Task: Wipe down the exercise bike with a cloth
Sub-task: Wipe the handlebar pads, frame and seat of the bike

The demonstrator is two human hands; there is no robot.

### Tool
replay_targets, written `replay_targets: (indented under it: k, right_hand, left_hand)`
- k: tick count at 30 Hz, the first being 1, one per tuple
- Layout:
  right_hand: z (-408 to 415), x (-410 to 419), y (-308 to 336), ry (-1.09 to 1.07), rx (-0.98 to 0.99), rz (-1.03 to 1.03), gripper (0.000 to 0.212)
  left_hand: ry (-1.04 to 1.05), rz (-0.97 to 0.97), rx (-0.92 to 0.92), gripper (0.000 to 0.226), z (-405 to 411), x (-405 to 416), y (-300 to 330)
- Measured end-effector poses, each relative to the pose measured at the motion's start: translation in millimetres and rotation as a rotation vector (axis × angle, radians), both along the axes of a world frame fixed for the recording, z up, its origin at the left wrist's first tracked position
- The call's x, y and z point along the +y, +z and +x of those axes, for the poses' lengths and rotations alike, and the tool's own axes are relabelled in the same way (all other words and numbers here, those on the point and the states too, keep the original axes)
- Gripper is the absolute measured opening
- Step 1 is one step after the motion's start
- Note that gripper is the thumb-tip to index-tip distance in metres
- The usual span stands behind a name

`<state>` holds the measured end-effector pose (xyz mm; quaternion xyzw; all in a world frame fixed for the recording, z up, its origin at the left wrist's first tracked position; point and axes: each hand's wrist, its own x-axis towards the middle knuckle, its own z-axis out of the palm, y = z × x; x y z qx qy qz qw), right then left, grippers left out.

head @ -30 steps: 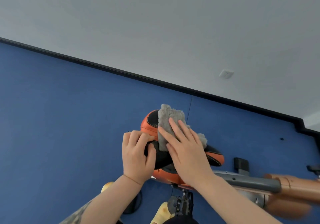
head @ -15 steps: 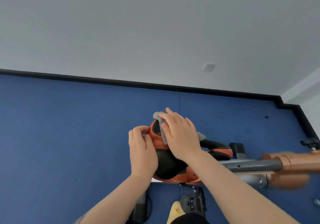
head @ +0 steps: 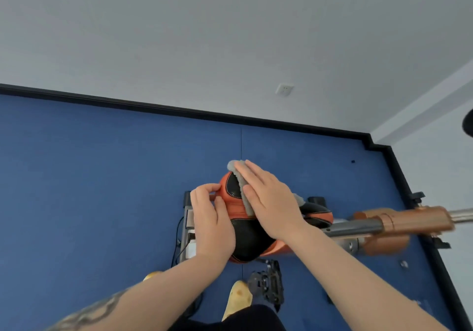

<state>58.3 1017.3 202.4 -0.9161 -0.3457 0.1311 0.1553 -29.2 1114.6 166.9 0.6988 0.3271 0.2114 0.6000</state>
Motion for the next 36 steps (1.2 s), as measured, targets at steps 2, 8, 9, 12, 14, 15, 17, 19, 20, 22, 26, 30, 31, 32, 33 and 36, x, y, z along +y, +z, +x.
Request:
replay_targets:
  k: [2, 8, 9, 12, 14, 15, 17, 19, 20, 22, 26, 30, 31, 32, 33, 36]
  right_hand:
    - [-19, -14, -4, 0.052, -0.115, -0.049, 0.052]
    - [-52, -19, -14, -0.081, -0.189, -0.074, 0.056]
    - [-61, -16, -15, -0.1, -0.192, -0.067, 0.056]
    - [-54, -3, -15, -0.034, -0.206, -0.043, 0.056]
    - [-31, 2, -11, -0.004, -0.166, -0.064, 0.054]
    - [-25, 0, -9, -0.02, -0.154, -0.067, 0.054]
    - [-31, -12, -10, -0.071, -0.183, -0.072, 0.054]
    - [-50, -24, -11, -0.033, -0.193, -0.066, 0.055]
    - [-53, -28, -11, 0.025, -0.189, -0.064, 0.055]
    - [-39, -30, -10, 0.195, -0.211, -0.089, 0.055]
    - [14, -24, 5, 0.375, -0.004, 0.034, 0.051]
    - [40, 11, 11, 0.378, 0.244, 0.189, 0.029]
    - [42, 23, 12, 0.371, 0.255, 0.174, 0.026]
    - [43, 31, 11, 0.349, 0.255, 0.146, 0.026]
    - [42, 35, 9, 0.326, 0.241, 0.107, 0.029]
    - [29, 17, -4, 0.435, -0.071, 0.07, 0.039]
  left_hand:
    - [-0.018, 0.018, -0.013, 0.029, -1, 1, 0]
    - [-0.019, 0.013, -0.033, 0.024, 0, 0, -4]
    - [-0.005, 0.012, -0.05, 0.024, -1, 0, -3]
    - [0.028, 0.013, -0.082, 0.024, 1, 2, -4]
    - [0.032, 0.036, -0.076, 0.025, 2, 2, -5]
    - [0.03, 0.057, -0.06, 0.025, 2, 1, -6]
    - [0.03, 0.091, -0.024, 0.023, -1, -2, -8]
    - [0.057, 0.117, -0.014, 0.023, -3, -3, -7]
    - [0.072, 0.125, -0.009, 0.024, -3, -2, -7]
    - [0.096, 0.137, 0.012, 0.024, 0, -1, -6]
    - [0.11, 0.178, 0.056, 0.021, -1, -7, -1]
    - [0.178, 0.208, 0.11, 0.029, -9, -26, -4]
    - [0.192, 0.221, 0.12, 0.032, -10, -31, -4]
    - [0.199, 0.245, 0.128, 0.036, -11, -36, -4]
    - [0.201, 0.276, 0.13, 0.039, -13, -38, -4]
    - [0.199, 0.355, 0.117, 0.04, -17, -38, -7]
